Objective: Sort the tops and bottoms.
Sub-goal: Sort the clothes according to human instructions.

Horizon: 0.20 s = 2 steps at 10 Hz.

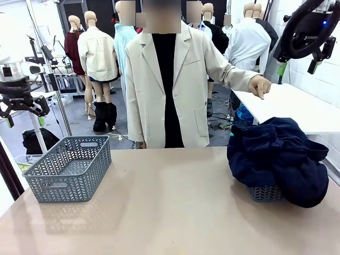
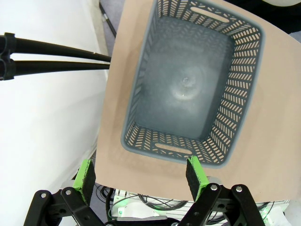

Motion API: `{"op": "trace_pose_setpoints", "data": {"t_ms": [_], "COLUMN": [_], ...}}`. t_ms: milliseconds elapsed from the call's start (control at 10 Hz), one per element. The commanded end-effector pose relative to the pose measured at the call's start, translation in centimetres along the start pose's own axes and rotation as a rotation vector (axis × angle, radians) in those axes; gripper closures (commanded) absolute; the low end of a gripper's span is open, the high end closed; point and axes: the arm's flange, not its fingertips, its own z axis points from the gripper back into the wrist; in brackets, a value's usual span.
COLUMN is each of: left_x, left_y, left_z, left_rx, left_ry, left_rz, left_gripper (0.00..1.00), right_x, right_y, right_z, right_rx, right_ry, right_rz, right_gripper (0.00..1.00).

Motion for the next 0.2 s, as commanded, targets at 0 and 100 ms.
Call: {"op": "trace_pose_setpoints", "data": {"t_ms": [0,100], "left_x": [0.15,0.15], "left_y": [0.23,0.23], "left_z": [0.25,0.25], "left_rx": [0.013,0.013], "left_ry": [0.001,0.001], "left_rz": [-0.006,-0.006], "left_gripper": [0.00,0.00], "right_x": [-0.15,-0.15], "right_y": [-0.04,-0.04], "right_z": [0.03,0.03], "right_rx": [0.003,0.003], "right_ry": [-0.011,-0.011], "right_rz": [-0.009,-0.009], "right_gripper": [0.00,0.00]}}
